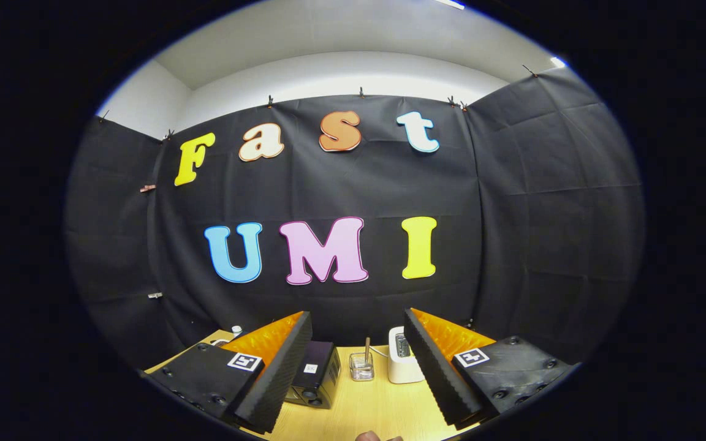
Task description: Open the toaster oven, put the food inside, and close the toaster oven door.
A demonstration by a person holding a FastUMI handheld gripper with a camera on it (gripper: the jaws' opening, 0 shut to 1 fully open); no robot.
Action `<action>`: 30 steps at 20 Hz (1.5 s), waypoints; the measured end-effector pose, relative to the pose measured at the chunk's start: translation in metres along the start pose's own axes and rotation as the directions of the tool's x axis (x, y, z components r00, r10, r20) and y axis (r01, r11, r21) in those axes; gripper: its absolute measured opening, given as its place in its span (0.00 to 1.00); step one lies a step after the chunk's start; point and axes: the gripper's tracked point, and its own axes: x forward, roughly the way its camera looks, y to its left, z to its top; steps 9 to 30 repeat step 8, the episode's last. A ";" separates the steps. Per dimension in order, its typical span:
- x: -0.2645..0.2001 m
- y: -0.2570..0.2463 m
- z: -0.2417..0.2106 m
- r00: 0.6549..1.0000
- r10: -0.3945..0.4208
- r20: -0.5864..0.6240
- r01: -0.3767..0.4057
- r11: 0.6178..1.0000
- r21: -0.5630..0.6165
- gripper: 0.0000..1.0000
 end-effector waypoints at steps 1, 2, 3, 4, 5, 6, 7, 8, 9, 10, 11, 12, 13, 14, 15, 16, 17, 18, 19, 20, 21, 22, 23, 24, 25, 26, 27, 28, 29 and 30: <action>-0.001 0.002 0.002 1.000 0.004 0.003 -0.004 1.000 -0.008 0.98; -0.002 0.005 0.003 1.000 0.010 0.009 -0.009 1.000 -0.015 0.98; -0.001 0.008 0.004 1.000 0.016 0.009 -0.016 1.000 -0.018 0.98; -0.001 0.011 0.004 1.000 0.020 0.010 -0.020 1.000 -0.019 0.98; -0.001 0.013 0.003 1.000 0.025 0.006 -0.025 1.000 -0.017 0.98; -0.001 0.015 0.003 1.000 0.028 0.005 -0.028 1.000 -0.012 0.98; -0.001 0.016 0.002 1.000 0.030 0.002 -0.030 1.000 -0.009 0.98; -0.001 0.017 0.001 1.000 0.030 0.000 -0.030 1.000 -0.008 0.98; -0.001 0.017 0.001 1.000 0.030 0.000 -0.030 1.000 -0.008 0.98; -0.001 0.017 0.001 1.000 0.030 0.000 -0.030 1.000 -0.008 0.98; -0.001 0.017 0.001 1.000 0.030 0.000 -0.030 1.000 -0.008 0.98; -0.001 0.017 0.001 1.000 0.030 0.000 -0.030 1.000 -0.008 0.98; -0.001 0.017 0.001 1.000 0.030 0.000 -0.030 1.000 -0.008 0.98; -0.001 0.017 0.001 1.000 0.030 0.000 -0.030 1.000 -0.008 0.98; -0.001 0.017 0.001 1.000 0.030 0.000 -0.030 1.000 -0.008 0.98; -0.001 0.017 0.001 1.000 0.030 0.000 -0.030 1.000 -0.008 0.98; -0.001 0.017 0.001 1.000 0.030 0.000 -0.030 1.000 -0.008 0.98; -0.001 0.017 0.001 1.000 0.030 0.000 -0.030 1.000 -0.008 0.98; -0.001 0.017 0.001 1.000 0.030 0.000 -0.030 1.000 -0.008 0.98; -0.001 0.017 0.001 1.000 0.030 0.000 -0.030 1.000 -0.008 0.98; -0.001 0.017 0.001 1.000 0.030 0.000 -0.030 1.000 -0.008 0.98; -0.001 0.017 0.001 1.000 0.030 0.000 -0.030 1.000 -0.008 0.98; -0.001 0.017 0.001 1.000 0.030 0.000 -0.030 1.000 -0.008 0.98; -0.001 0.017 0.001 1.000 0.030 0.000 -0.030 1.000 -0.008 0.98; -0.001 0.017 0.001 1.000 0.030 0.000 -0.030 1.000 -0.008 0.98; -0.001 0.017 0.001 1.000 0.030 0.000 -0.030 1.000 -0.008 0.98; -0.001 0.017 0.001 1.000 0.030 0.000 -0.030 1.000 -0.008 0.98; -0.001 0.017 0.001 1.000 0.030 0.000 -0.030 1.000 -0.008 0.98; -0.001 0.017 0.001 1.000 0.030 0.000 -0.030 1.000 -0.008 0.98; -0.001 0.017 0.001 1.000 0.030 0.000 -0.030 1.000 -0.008 0.98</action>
